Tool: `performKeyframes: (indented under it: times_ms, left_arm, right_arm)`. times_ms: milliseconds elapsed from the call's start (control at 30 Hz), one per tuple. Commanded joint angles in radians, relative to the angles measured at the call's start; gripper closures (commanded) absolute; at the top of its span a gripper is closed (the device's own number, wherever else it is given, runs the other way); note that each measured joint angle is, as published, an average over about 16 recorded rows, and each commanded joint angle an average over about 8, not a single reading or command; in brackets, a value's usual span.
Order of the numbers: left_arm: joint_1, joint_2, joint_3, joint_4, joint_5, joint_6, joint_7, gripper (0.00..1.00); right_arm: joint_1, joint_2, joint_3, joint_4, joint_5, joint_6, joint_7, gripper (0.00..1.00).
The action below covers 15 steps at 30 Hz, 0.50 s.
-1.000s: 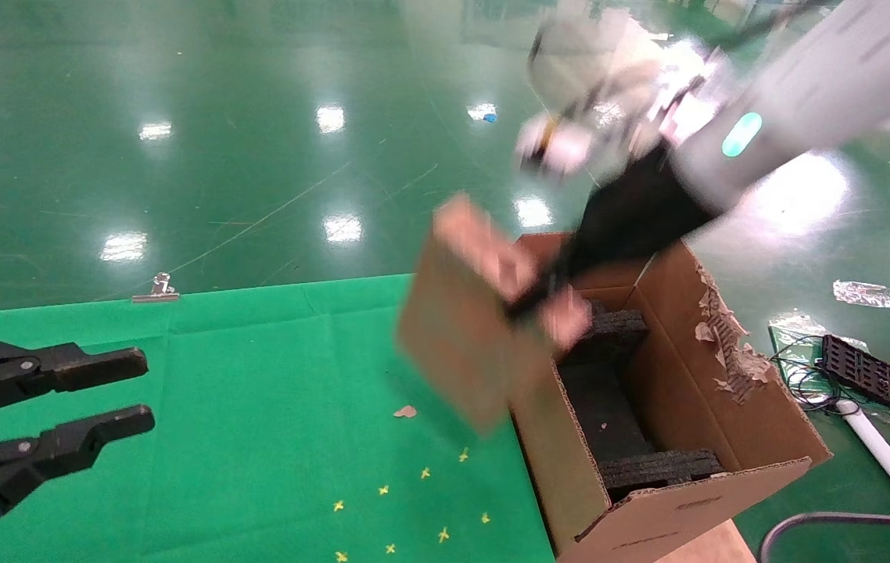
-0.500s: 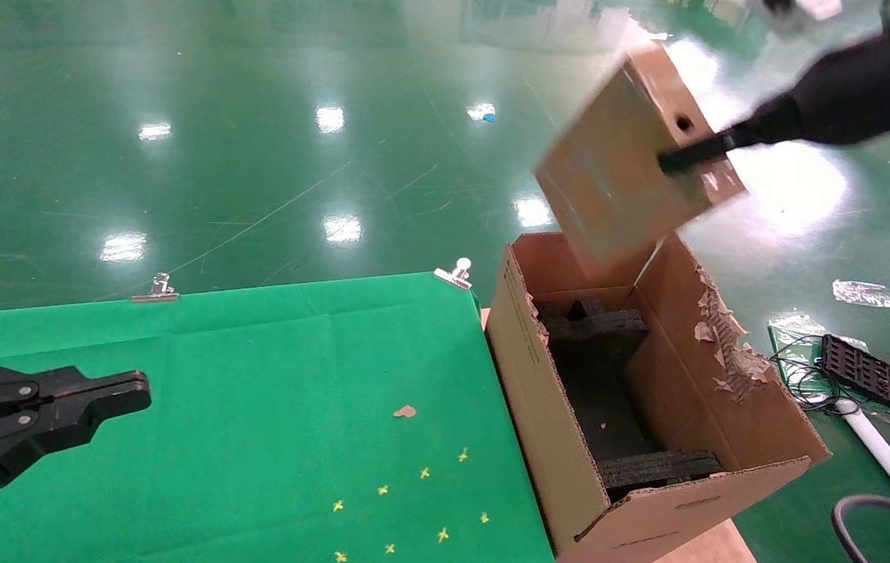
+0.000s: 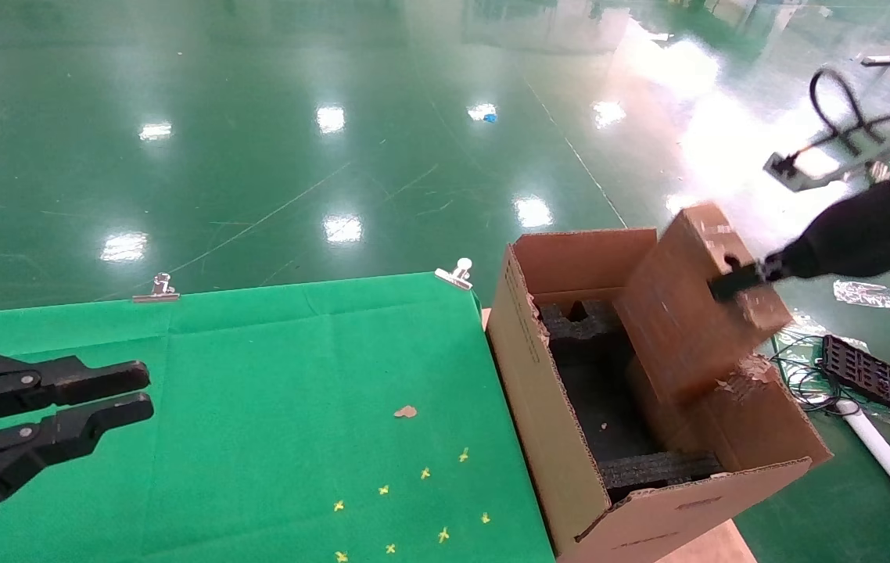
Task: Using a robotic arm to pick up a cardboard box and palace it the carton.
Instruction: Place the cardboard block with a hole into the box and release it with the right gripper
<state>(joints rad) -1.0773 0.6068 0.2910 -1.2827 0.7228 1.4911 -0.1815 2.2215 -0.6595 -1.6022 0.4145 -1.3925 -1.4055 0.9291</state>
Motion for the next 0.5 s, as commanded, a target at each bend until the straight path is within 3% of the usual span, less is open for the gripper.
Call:
performKeyframes:
  times_ms: [33,500]
  left_arm:
    - [0.0,0.0,0.0,0.0,0.0,0.0,0.0,0.0]
    - [0.0,0.0,0.001,0.0,-0.001,0.0,0.0,0.0]
  right_arm:
    - [-0.023,-0.008,-0.008,-0.032,-0.006,0.002,0.004,1.0]
    - [-0.144,-0.084,-0.029,-0.21,-0.02,0.058,-0.006,1.0]
